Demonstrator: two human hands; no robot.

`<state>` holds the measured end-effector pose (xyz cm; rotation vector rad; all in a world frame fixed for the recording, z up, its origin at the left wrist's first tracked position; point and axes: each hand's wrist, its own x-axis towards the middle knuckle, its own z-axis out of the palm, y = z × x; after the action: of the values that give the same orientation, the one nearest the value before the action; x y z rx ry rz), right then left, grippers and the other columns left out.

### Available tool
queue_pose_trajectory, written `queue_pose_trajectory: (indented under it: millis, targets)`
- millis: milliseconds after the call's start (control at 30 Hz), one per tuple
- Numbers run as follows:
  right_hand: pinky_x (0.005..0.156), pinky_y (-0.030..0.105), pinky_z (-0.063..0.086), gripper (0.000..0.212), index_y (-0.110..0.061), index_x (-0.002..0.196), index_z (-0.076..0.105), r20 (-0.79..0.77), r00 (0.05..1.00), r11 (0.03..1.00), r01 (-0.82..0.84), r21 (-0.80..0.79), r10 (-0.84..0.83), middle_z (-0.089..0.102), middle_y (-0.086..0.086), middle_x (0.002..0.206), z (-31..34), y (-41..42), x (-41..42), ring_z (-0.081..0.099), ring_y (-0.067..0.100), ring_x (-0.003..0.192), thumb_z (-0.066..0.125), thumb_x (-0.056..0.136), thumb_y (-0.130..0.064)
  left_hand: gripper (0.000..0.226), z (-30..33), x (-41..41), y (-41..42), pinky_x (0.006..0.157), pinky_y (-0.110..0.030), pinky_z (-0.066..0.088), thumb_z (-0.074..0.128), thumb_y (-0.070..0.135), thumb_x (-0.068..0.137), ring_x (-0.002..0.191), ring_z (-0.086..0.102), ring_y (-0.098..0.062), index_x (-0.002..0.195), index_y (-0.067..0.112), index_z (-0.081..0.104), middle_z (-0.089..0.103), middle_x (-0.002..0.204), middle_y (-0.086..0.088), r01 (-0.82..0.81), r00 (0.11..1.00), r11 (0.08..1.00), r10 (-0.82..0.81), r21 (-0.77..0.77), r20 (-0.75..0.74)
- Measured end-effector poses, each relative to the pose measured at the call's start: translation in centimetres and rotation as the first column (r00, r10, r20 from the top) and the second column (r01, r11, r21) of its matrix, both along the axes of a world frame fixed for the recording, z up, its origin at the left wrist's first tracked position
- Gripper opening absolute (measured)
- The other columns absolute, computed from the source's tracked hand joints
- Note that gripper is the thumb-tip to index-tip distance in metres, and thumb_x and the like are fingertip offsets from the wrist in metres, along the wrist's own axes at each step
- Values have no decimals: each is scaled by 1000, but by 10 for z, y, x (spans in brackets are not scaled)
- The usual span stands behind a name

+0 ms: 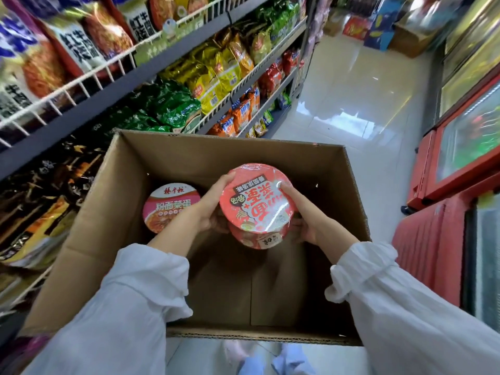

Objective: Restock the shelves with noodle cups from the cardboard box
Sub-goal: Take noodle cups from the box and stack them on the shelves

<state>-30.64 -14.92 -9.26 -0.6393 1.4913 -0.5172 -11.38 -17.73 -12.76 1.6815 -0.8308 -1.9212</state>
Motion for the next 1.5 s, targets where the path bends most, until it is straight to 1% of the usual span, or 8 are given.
queue_pose_trajectory:
  millis: [200,433,600,700,800,1033,1333,1500]
  targets:
    - [89,40,41,30,-18,88,50,34,999,995,-22,-93,25,54,2,79,49,8,17,51,17,71,51,90,-47,58,54,16,34,71,-31,49,35,65,89,79,66,-22,93,16,66,74,79,-6,-131,991,976,131,-176,-8]
    - [100,41,33,39,-23,74,51,40,950,906,-282,-315,309,55,-4,76,113,32,37,49,13,71,46,87,-59,51,135,29,116,96,-47,44,32,64,91,98,62,-31,94,26,65,71,95,-11,-443,890,822,452,-357,-64]
    - [105,52,28,101,-24,132,53,-43,821,734,-532,-423,570,57,4,132,142,68,85,52,29,120,34,60,-93,59,180,44,190,71,-30,49,28,60,93,76,63,-23,83,17,67,73,67,-5,-662,726,623,672,-417,-148]
    - [112,61,19,121,-38,136,46,-31,763,662,-579,-475,646,42,1,148,138,86,133,30,29,140,33,36,-104,63,201,66,241,72,-32,49,28,64,90,80,64,-25,82,17,69,74,75,-6,-705,671,559,725,-436,-155]
    - [110,57,28,128,-36,138,44,-9,694,587,-616,-525,720,46,2,145,144,127,184,41,29,134,37,30,-104,66,213,100,300,81,-41,49,32,71,84,89,62,-29,82,16,69,72,88,-11,-789,557,472,819,-394,-135]
    - [105,53,38,129,-30,140,42,7,502,416,-710,-568,865,48,0,142,183,289,324,49,27,125,42,32,-101,68,222,209,469,78,-38,49,35,75,77,107,57,-27,108,24,68,67,113,-8,-910,199,110,961,-399,-190]
    - [93,43,45,53,-23,84,66,150,175,231,-763,-604,973,66,10,104,202,478,519,61,19,82,38,86,-68,73,240,352,671,73,-31,47,46,77,62,98,56,-22,106,22,66,66,111,-4,-863,-154,-236,965,-446,-213]
    - [90,39,48,54,-26,110,62,222,48,180,-757,-628,974,68,0,112,216,542,624,62,18,99,37,86,-68,61,255,429,734,68,-30,43,39,71,80,93,56,-19,106,22,64,65,109,-2,-795,-253,-338,939,-503,-232]
